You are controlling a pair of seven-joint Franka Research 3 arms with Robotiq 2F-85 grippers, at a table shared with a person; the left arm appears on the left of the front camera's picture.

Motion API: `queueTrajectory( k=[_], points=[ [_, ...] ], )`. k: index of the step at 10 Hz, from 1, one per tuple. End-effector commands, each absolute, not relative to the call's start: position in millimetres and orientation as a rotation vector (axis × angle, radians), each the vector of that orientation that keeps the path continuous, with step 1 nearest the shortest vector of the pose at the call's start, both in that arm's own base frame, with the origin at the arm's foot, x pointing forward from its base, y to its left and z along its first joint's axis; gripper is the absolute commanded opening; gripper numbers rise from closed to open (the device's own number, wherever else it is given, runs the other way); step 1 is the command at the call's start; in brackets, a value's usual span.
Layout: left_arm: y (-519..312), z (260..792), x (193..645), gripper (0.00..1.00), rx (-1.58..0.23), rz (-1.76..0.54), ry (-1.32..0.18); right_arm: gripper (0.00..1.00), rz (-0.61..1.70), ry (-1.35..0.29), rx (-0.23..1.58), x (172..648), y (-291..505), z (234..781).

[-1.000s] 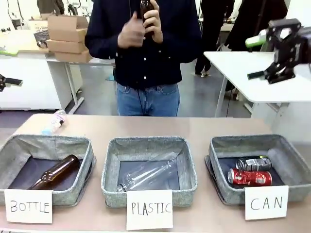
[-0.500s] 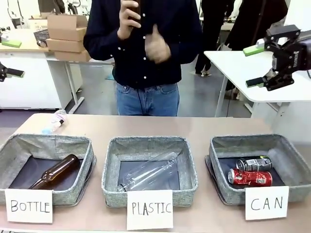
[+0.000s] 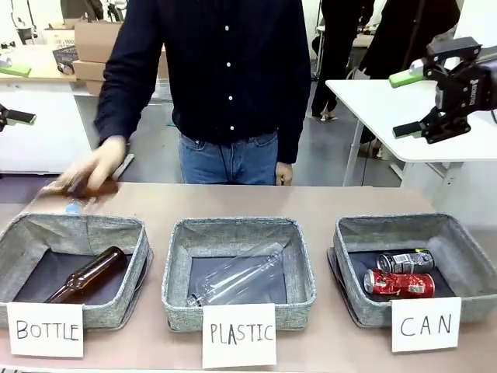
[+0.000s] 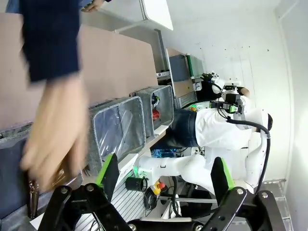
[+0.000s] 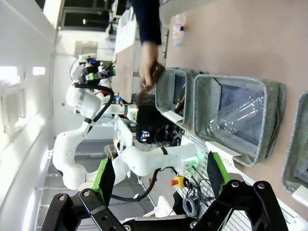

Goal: Sort the can waste into the basket.
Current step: Pick up the can waste from the table and place it in the right Fabric basket.

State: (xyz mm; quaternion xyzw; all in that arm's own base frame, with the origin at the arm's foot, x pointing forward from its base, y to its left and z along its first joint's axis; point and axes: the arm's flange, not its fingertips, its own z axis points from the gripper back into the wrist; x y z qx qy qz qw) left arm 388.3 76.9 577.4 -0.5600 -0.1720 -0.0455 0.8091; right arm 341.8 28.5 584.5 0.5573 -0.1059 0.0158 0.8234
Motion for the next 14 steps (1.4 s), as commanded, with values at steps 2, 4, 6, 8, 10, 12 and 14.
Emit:
queueTrajectory(
  k=[2,4,6,8,10,12,14],
  points=[
    [76.0,579.3,386.0,1.00,-1.195,-0.094,-0.362,1.00,0.057,-0.231,1.181,340.0,27.2,582.3],
    [76.0,579.3,386.0,1.00,-1.195,-0.094,-0.362,1.00,0.057,-0.231,1.181,340.0,27.2,582.3],
    [76.0,579.3,386.0,1.00,-1.195,-0.094,-0.362,1.00,0.057,-0.231,1.181,340.0,27.2,582.3],
    [76.0,579.3,386.0,1.00,-1.195,-0.094,-0.362,1.00,0.057,-0.231,1.181,340.0,27.2,582.3],
    [76.0,579.3,386.0,1.00,-1.195,-0.094,-0.362,1.00,0.057,-0.231,1.181,340.0,27.2,582.3],
    [76.0,579.3,386.0,1.00,-1.195,-0.094,-0.362,1.00,0.057,-0.231,1.181,340.0,27.2,582.3],
    [76.0,579.3,386.0,1.00,-1.195,-0.094,-0.362,1.00,0.057,-0.231,1.181,340.0,27.2,582.3]
  ],
)
